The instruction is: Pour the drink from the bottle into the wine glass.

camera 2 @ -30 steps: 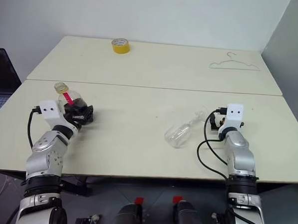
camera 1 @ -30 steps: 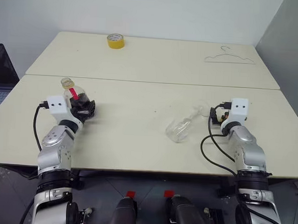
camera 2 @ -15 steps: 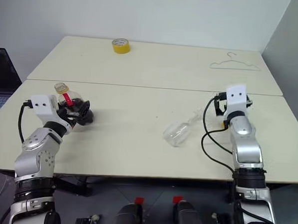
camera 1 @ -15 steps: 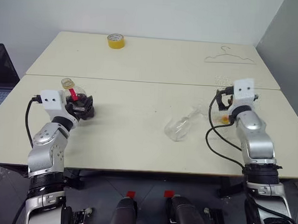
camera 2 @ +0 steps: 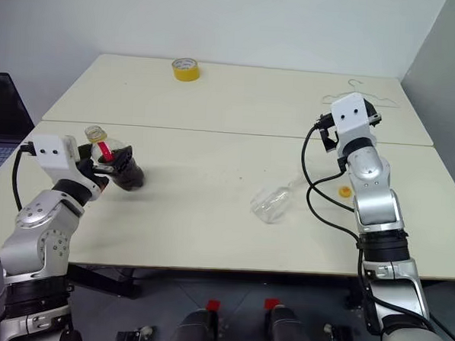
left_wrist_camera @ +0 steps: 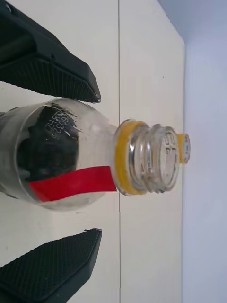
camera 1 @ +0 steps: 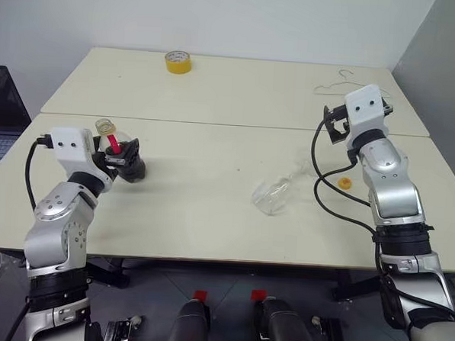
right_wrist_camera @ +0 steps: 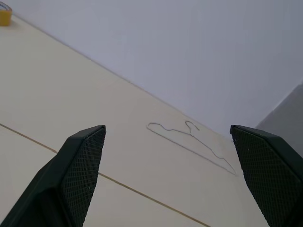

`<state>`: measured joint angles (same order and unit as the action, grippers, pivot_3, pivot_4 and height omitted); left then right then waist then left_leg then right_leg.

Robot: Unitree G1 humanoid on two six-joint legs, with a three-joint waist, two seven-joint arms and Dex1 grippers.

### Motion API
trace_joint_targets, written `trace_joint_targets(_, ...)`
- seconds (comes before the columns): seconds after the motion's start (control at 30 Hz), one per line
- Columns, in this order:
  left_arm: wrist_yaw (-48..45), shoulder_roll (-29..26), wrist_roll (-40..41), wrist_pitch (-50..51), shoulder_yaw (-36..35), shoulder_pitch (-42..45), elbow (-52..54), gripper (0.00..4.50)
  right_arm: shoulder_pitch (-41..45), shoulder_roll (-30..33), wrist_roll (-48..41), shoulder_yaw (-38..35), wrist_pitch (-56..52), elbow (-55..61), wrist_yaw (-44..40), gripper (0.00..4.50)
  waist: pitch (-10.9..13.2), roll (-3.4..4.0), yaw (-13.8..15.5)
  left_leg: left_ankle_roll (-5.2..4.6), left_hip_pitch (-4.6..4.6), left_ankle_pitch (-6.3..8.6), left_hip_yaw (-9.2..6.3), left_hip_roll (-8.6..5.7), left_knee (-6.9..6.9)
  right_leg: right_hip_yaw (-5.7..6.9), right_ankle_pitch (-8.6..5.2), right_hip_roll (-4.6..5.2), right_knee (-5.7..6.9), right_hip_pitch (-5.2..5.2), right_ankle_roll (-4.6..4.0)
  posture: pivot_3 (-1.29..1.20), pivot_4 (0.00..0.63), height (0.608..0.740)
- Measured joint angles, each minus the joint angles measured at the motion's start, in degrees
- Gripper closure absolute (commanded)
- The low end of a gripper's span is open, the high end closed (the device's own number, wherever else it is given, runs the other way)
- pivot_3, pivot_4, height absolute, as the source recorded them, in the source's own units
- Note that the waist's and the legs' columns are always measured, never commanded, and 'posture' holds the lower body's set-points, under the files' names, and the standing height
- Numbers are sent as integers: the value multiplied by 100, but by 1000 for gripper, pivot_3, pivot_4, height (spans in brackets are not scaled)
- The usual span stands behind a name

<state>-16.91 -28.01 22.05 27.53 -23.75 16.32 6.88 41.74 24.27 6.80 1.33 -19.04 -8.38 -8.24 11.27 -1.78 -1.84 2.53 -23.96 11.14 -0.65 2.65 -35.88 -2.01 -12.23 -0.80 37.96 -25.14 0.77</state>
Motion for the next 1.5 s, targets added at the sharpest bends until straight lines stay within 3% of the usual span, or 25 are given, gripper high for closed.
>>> trace_joint_targets(0.27, 10, -390, 82, 354, -115, 57, 466, 21, 35, -85, 6, 8, 156, -227, -55, 0, 0, -1, -3, 0, 6, 0, 30, 0, -7, -29, 6, -2, 0, -5, 10, 0, 150, 740)
trace_joint_targets(0.47, -208, -1028, 187, 364, -349, 337, 470, 21, 79, -55, 53, 62, 243, -305, -329, 0, 3, -5, -5, 0, 4, 0, 40, 1, -5, -35, 7, -2, -1, -14, 12, 0, 150, 740)
trace_joint_targets(0.53, -437, -1311, 339, 384, -399, 563, 482, 21, 237, 106, 51, 166, 247, -377, -659, 0, 4, -6, -7, 0, 2, 0, 46, 1, -5, -39, 5, -2, -5, -17, 9, 0, 150, 740)
trace_joint_targets(0.67, -1556, -2109, 1184, 879, -312, 996, 874, 21, 943, 929, 46, 523, 382, -451, -2094, 0, 9, -10, -11, 1, 5, 3, 61, 0, -1, -49, -2, 0, -24, -13, -2, 0, 150, 740)
trace_joint_targets(0.8, -2655, -2768, 1584, 1379, 619, 1022, 1379, 21, 1580, 1692, 150, 1189, 1057, -791, -3780, 0, 9, -11, -17, 4, 6, 6, 64, 0, 9, -50, -4, 0, -31, -16, -5, 0, 150, 740)
trace_joint_targets(1.0, -3139, -2636, 1696, 1682, 1701, 848, 1691, 21, 2217, 2091, 295, 2019, 2073, -1374, -5994, 0, 10, -11, -76, 4, 7, 6, 67, 4, 8, -52, -5, -4, -25, -19, -7, 0, 150, 740)
trace_joint_targets(1.1, -3135, -2422, 1599, 1718, 2169, 782, 1723, 21, 2363, 2019, 454, 2362, 2585, -1635, -6613, 0, 11, -12, -109, 4, 6, 6, 65, 4, 1, -51, -4, -4, -19, -19, -7, 0, 150, 740)
trace_joint_targets(1.5, -2594, -1653, 1050, 1710, 2808, 225, 1842, 21, 3010, 994, 1351, 3097, 4292, -3611, -6992, 0, 11, -12, -139, 4, 11, 5, 65, 3, -10, -57, -3, -3, 1, -18, -5, 0, 150, 740)
